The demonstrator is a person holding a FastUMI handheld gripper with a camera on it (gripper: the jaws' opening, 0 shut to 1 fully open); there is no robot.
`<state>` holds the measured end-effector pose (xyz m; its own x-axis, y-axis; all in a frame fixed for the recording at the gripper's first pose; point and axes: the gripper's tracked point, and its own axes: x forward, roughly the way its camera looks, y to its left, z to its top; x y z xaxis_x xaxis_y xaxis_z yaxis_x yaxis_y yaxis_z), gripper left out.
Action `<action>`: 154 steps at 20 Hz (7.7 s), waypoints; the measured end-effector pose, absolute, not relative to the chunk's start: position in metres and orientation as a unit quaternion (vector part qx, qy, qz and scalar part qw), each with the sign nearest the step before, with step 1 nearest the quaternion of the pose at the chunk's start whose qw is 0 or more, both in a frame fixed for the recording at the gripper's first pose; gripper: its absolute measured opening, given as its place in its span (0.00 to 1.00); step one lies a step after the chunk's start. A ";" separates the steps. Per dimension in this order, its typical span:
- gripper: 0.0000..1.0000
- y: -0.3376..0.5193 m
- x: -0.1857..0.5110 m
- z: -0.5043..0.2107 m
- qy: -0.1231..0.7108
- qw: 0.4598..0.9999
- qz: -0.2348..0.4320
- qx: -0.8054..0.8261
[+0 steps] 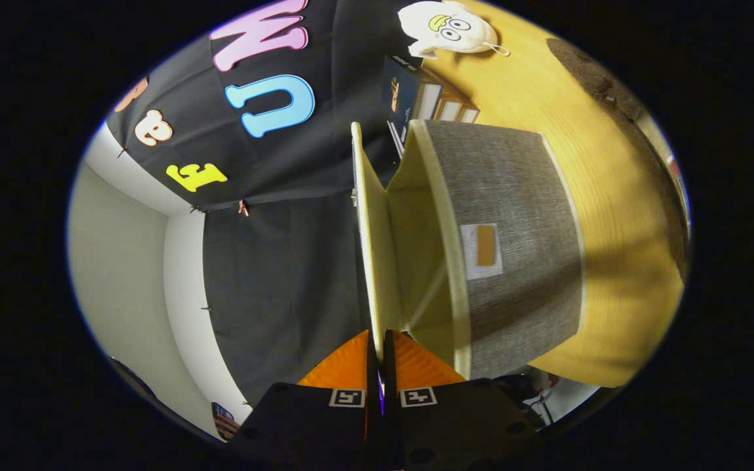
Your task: Open the storage box then place both shoes into the box .Put the left shoe in first, then the right shoe, with the right side of both shoes facing outward in a uniform manner.
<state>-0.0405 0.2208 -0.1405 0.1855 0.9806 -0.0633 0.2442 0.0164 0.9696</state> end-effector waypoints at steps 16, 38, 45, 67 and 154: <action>0.05 0.317 -0.050 -0.039 0.484 0.563 0.460 0.487; 0.05 0.514 -0.059 -0.076 0.515 0.630 0.439 0.381; 0.97 0.494 -0.043 -0.078 0.484 0.674 0.431 0.355; 0.98 0.175 0.029 -0.099 0.331 0.889 0.244 0.202; 0.05 0.175 0.016 -0.105 0.460 0.812 0.184 0.308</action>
